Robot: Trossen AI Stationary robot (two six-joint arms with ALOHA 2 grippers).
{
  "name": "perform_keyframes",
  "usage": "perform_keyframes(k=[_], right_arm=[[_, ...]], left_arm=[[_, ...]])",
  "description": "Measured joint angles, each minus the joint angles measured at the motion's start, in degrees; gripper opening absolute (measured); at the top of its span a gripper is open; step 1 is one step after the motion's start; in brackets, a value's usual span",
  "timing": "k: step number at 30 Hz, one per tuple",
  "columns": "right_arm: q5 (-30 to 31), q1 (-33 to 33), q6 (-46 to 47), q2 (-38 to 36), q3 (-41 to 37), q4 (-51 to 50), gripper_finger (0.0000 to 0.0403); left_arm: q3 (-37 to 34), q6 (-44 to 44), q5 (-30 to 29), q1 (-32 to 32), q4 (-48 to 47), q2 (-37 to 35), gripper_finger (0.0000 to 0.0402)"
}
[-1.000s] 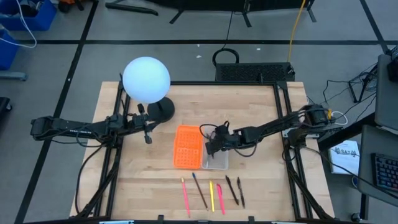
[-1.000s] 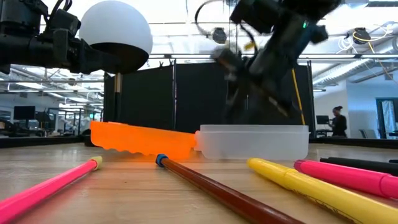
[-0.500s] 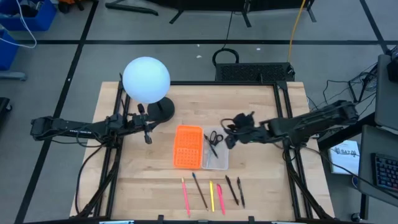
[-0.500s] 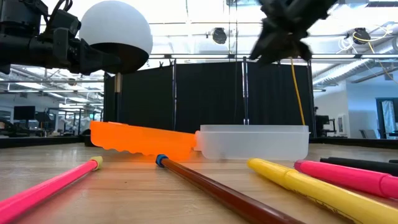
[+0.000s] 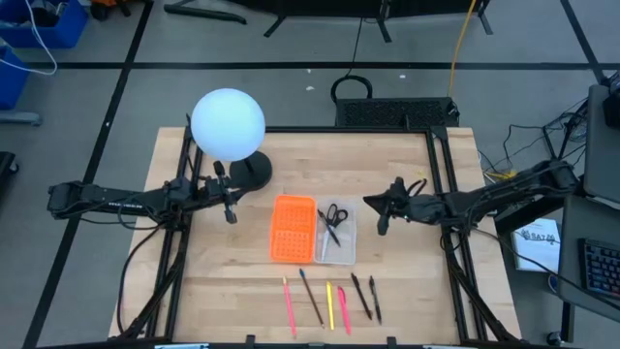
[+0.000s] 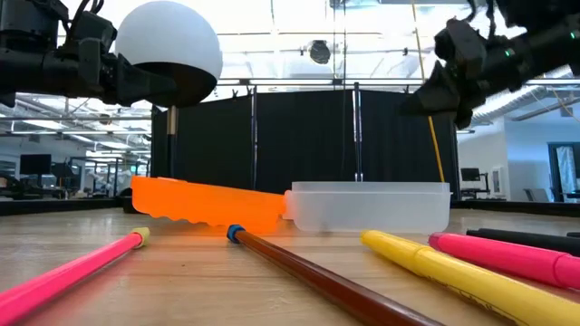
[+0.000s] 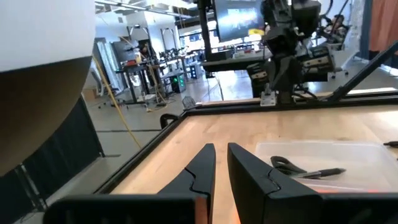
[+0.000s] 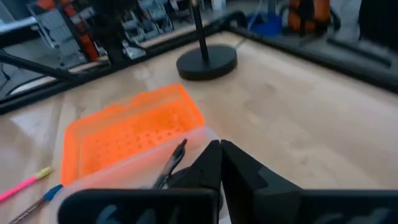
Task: Pick & place school supplies into a supply box
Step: Put the pink pencil into the orange supply box
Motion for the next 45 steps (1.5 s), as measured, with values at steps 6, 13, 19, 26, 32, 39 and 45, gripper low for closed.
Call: perform_keyframes(k=[6, 13, 19, 26, 32, 39, 45], right_arm=[[-4.6, -2.5, -11.1, -1.2, -6.2, 11.3, 0.0001], [-22.3, -6.9, -20.4, -5.2, -8.6, 14.0, 0.0001], [-27.2, -12.5, -19.7, -9.9, -8.6, 12.9, 0.0], [-40.3, -15.4, -20.3, -11.7, -8.7, 11.7, 0.0], [-40.5, -16.9, -23.2, -18.2, -14.6, 13.6, 0.0], [-37.4, -18.7, -21.1, -29.8, -17.3, 6.1, 0.0], [-42.2, -17.9, -23.7, -34.6, -17.4, 6.3, 0.0]], left_arm=[[0.0, -3.2, -3.4, 0.0, 0.9, 0.0, 0.0051], [0.0, -10.2, -5.7, 0.0, -0.3, 0.0, 0.0051], [0.0, -22.9, -5.7, 0.0, -9.3, 0.0, 0.0051], [0.0, -33.8, -5.9, -2.1, -19.9, 0.0, 0.0051], [0.0, -33.5, -12.7, -7.0, -18.0, 0.1, 0.0051], [0.0, -35.5, -15.7, -9.0, -16.7, 0.1, 0.0051], [1.3, -41.0, -15.7, -11.2, -19.4, 0.2, 0.0039]])
